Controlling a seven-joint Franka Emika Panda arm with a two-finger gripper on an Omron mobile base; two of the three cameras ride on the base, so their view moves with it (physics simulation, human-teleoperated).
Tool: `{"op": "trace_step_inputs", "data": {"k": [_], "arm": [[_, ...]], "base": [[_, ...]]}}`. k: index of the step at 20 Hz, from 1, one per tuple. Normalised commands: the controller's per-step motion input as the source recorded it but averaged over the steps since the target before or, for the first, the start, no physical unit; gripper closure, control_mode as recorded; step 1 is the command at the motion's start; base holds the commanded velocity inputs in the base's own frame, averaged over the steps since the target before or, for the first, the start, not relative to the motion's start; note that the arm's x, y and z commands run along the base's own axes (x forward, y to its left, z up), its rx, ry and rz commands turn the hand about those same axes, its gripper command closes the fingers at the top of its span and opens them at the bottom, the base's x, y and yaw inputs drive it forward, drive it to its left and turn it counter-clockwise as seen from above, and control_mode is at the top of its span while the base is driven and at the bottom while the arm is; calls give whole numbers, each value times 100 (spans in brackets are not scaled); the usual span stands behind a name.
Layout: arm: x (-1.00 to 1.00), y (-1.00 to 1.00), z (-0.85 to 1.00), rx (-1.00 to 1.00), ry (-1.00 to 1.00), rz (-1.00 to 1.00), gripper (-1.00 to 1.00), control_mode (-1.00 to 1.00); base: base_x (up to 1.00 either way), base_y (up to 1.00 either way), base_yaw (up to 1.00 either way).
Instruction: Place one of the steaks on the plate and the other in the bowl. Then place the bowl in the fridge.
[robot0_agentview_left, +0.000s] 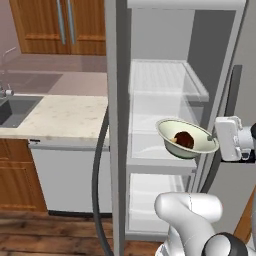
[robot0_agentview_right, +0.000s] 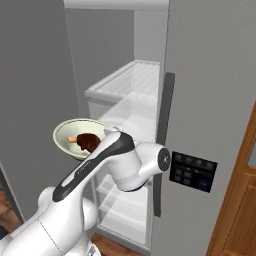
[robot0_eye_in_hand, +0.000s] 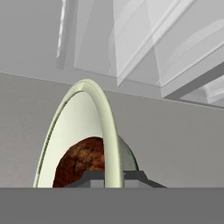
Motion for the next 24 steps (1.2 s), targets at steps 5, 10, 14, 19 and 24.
{"op": "trace_step_inputs", "data": {"k": [5,10,14,19,24], "arm": [[0,0,0,0,0,0,100,100],[0,0,0,0,0,0,100,100],[0,0,0,0,0,0,100,100],[0,0,0,0,0,0,100,100],[0,0,0,0,0,0,100,100]], "base": [[51,11,0],[79,18,-2],[94,29,-17],[87,39,-33],[72,43,-31]]}}
